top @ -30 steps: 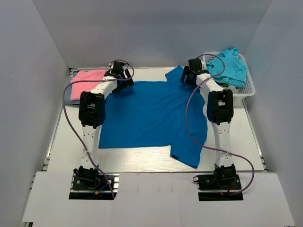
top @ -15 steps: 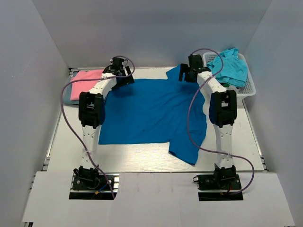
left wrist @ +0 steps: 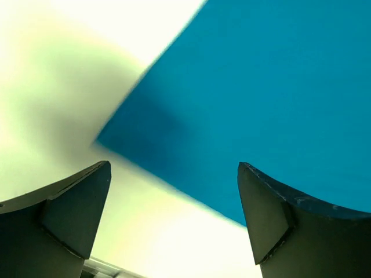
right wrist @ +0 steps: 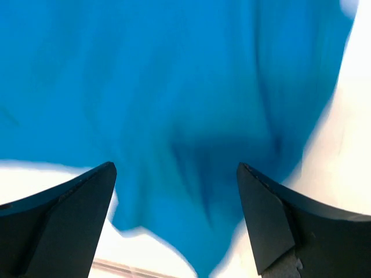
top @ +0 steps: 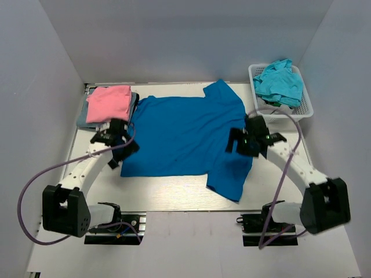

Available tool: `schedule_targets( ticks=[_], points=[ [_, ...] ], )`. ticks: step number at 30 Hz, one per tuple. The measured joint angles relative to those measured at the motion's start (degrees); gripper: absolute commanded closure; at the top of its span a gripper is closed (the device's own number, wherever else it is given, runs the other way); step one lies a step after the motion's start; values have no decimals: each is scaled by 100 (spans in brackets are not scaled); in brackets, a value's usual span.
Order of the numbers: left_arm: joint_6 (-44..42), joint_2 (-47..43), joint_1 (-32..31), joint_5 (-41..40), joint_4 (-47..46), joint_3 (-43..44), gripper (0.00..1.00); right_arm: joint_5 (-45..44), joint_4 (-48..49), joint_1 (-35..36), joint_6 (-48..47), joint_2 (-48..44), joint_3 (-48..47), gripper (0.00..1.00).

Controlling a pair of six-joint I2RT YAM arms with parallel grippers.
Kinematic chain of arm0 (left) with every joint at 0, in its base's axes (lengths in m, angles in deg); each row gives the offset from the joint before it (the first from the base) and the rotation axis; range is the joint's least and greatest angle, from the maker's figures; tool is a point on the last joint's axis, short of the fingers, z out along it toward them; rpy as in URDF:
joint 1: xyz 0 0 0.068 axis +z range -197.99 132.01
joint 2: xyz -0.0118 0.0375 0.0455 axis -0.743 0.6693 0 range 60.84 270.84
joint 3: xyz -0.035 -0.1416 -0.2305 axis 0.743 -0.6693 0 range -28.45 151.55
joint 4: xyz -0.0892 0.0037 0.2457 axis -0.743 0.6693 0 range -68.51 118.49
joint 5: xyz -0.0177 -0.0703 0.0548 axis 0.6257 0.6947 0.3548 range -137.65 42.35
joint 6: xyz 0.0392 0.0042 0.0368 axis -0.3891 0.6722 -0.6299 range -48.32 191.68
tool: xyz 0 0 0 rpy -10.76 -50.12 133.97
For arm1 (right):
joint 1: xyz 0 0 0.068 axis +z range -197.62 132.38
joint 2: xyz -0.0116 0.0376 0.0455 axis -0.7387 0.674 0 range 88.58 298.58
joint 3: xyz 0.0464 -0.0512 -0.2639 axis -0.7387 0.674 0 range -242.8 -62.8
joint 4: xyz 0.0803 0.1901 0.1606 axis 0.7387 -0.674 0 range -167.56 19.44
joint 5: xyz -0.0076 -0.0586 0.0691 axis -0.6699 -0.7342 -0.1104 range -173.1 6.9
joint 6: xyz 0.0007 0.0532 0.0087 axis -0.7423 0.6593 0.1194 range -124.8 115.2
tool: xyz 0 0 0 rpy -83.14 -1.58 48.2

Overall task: Fold and stack the t-shirts
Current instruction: Grap the side of the flattened tshirt closest away from the robot with both arms

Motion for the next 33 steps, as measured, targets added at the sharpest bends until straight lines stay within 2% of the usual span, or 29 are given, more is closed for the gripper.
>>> schedule_targets(
  ticks=[2,5,9,13,14,16,17,19,20,23,26,28,30,33],
  points=[
    [310,-146,28,-52,140,-763,0,15,-446,118,162,-643,833,10],
    [584,-162,103,-107,186,-1471,0,85,-977,238,433,-1602,1488,10],
    [776,-138,251,-181,-118,-1545,0,162,-1296,280,745,-2553,1812,10],
    [850,308,398,-232,-636,-1537,2,153,-1482,343,866,-2671,1832,10],
    [866,474,420,-219,-752,-1537,12,155,-1510,356,874,-2649,1843,10],
    [887,776,448,-201,-872,-1513,20,153,-1574,389,892,-2601,1869,10],
    [874,796,457,-214,-903,-1497,32,153,-1620,396,901,-2575,1873,10],
    [885,800,468,-229,-951,-1510,47,144,-1674,424,929,-2520,1873,10],
    [868,791,468,-234,-1003,-1537,57,136,-1692,439,942,-2490,1873,10],
    [868,680,476,-203,-1165,-1646,77,111,-1799,485,986,-2393,1875,10],
    [885,551,481,-131,-1320,-1770,87,-22,-1963,586,1064,-2280,1882,10],
    [905,490,481,-92,-1373,-1821,90,-74,-2028,678,1143,-2243,1930,10],
    [927,459,481,-85,-1384,-1843,100,-85,-2087,772,1217,-2227,2000,10],
    [946,417,481,-85,-1379,-1869,100,-81,-2120,968,1346,-2181,2085,10]
  ],
)
